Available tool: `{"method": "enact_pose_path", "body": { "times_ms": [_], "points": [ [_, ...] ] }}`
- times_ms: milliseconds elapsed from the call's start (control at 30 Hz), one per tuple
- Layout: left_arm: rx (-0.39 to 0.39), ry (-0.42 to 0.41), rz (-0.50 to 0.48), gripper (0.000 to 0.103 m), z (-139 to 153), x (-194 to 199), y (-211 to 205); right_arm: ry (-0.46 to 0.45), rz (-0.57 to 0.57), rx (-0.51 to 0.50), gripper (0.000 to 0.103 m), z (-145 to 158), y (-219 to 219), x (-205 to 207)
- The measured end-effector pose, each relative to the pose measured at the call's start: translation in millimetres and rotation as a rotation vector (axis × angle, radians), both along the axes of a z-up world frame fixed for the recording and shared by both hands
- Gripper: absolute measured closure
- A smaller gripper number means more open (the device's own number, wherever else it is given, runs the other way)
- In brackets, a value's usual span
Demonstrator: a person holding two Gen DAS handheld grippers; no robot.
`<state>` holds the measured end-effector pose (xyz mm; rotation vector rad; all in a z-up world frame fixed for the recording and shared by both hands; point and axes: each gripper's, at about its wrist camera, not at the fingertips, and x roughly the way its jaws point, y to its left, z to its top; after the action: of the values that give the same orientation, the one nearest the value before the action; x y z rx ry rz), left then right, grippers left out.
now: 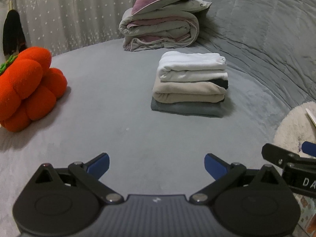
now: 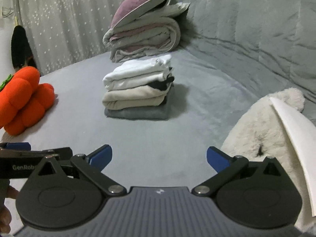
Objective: Fold clothes
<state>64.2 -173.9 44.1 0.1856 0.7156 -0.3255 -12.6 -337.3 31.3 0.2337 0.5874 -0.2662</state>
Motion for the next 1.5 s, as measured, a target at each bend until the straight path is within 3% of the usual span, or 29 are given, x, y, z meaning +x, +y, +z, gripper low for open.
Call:
{"method": "enact_pose_path", "body": {
  "times_ms": [200,1500],
  "points": [
    [0.014,-0.013,-0.013,0.001,-3,-8,-4,-0.008,-0.070,-0.028,0.000,-8,-6,-6],
    [-0.010,0.013,-0.009,0.001,-3,-10,3,0.007,-0.041,-0.043,0.000,-8,5,-9]
  ]
}}
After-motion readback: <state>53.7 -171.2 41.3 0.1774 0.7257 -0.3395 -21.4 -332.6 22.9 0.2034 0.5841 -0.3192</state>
